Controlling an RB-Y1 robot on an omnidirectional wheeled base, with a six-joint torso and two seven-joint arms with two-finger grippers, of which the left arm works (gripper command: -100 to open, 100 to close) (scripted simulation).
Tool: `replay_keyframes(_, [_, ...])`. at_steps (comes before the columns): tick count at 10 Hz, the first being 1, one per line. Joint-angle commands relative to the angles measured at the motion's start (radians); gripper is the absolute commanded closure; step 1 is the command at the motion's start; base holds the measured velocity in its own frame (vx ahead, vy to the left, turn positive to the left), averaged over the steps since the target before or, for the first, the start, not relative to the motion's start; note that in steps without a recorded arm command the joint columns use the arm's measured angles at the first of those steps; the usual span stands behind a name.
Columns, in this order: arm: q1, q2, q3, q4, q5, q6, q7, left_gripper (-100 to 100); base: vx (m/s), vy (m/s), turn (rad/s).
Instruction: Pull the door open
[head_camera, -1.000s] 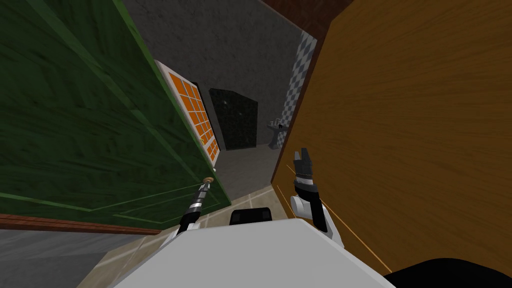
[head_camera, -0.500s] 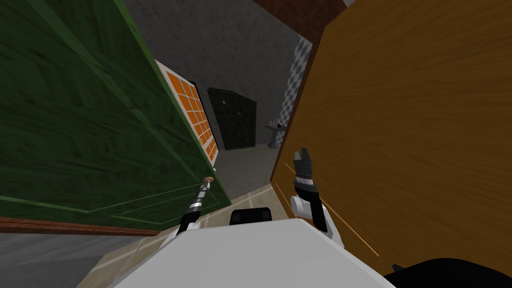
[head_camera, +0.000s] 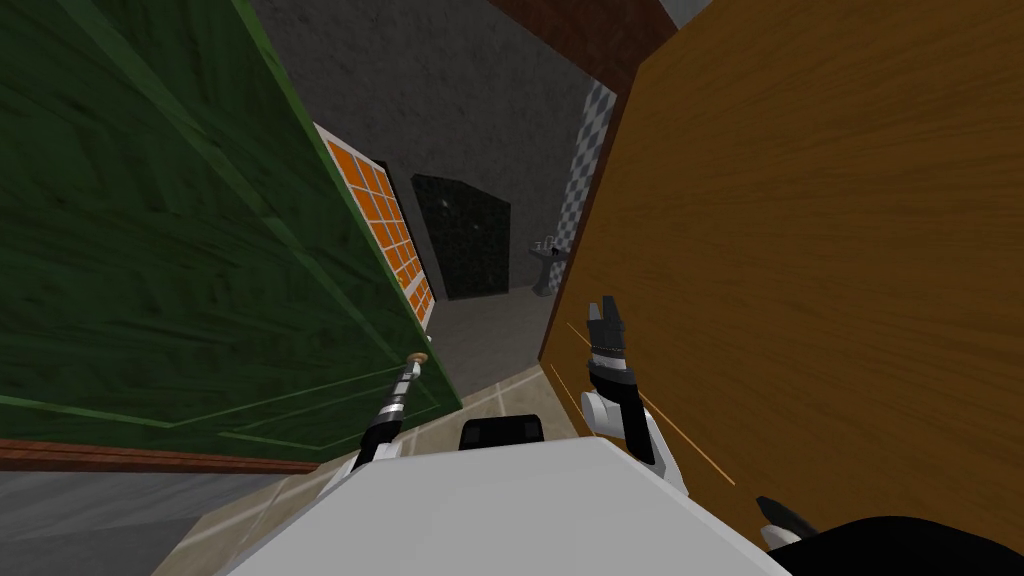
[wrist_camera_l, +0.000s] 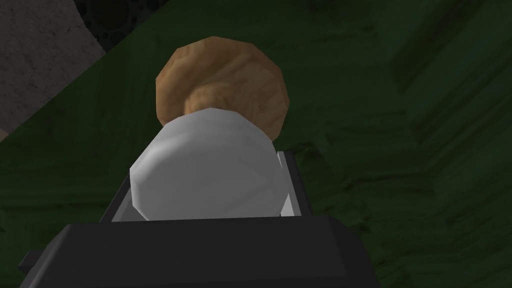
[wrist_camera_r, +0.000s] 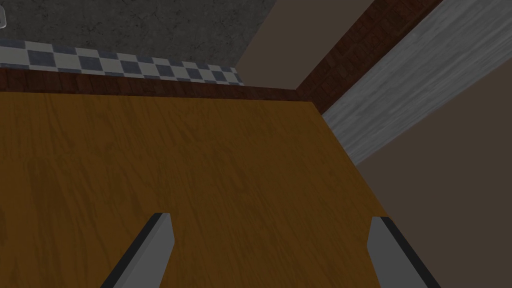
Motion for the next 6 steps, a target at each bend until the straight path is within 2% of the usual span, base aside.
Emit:
replay_keyframes(1, [-0.011, -0.006, -0.012, 0.017, 0.007, -0.009, 0.033, 100, -0.037, 0.017, -0.025])
replay_keyframes(2, [-0.014, -0.003, -0.021, 0.019, 0.024, -0.009, 0.071, 100, -0.048, 0.016, -0.047])
replay_keyframes(3, [-0.014, -0.003, -0.021, 0.019, 0.024, -0.009, 0.075, 100, -0.042, 0.013, -0.036])
replay_keyframes(4, [-0.016, 0.000, -0.029, 0.022, 0.042, -0.009, 0.114, 100, -0.047, 0.011, -0.049])
replay_keyframes(5, [-0.016, 0.000, -0.029, 0.022, 0.042, -0.009, 0.116, 100, -0.033, 0.010, -0.024])
replay_keyframes(6, [-0.019, 0.003, -0.039, 0.024, 0.060, -0.009, 0.157, 100, -0.037, 0.009, -0.040])
